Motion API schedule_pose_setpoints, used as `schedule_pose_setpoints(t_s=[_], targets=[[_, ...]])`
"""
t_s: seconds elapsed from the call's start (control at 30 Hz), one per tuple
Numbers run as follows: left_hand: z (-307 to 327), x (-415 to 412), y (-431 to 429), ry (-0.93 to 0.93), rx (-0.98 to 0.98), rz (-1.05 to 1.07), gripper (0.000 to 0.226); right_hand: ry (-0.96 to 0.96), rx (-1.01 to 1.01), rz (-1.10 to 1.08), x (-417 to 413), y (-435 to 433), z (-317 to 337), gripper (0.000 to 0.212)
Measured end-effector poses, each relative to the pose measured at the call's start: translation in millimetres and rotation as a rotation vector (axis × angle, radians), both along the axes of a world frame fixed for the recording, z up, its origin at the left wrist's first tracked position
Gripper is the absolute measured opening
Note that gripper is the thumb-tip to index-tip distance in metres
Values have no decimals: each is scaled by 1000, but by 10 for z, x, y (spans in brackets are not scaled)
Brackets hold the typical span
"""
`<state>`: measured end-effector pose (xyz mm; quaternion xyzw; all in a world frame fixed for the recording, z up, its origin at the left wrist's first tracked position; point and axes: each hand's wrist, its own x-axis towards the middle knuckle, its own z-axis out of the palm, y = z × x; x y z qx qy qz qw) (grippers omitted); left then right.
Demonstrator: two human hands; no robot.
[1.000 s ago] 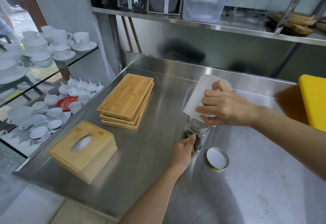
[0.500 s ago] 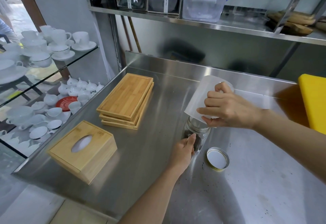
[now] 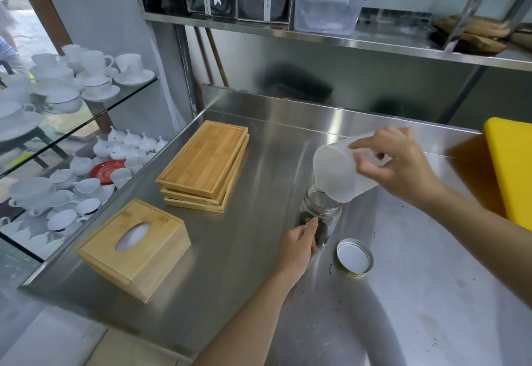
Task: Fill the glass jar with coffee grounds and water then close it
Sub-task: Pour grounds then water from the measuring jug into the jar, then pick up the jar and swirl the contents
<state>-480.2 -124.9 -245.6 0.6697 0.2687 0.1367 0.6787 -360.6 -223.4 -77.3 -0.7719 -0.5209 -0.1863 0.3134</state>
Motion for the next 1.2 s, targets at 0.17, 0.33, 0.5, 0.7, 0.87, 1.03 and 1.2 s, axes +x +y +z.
schedule_pose_setpoints(t_s=[0.17, 0.33, 0.5, 0.7, 0.87, 1.03, 1.2], targets=[[-2, -1, -10, -2, 24, -5, 49, 563, 232, -365, 189, -299, -252, 18], [-8, 30, -12, -21, -6, 10, 49, 986, 479, -603, 250, -565, -662, 20], [-44, 55, -9, -28, -12, 42, 48, 1141, 638, -729, 213, -705, -1009, 27], [-50, 45, -10, -16, -22, 52, 48, 1357, 880, -724, 193, -880, -1288, 20], [13, 27, -19, -10, -91, 53, 52, 1245, 680, -749, 140, -954, -1249, 12], [82, -8, -44, 5, -115, 72, 48, 725, 501, -772, 146, -917, -1073, 22], [69, -8, -101, -34, -60, 216, 42, 502, 353, -290, -87, -654, -798, 13]])
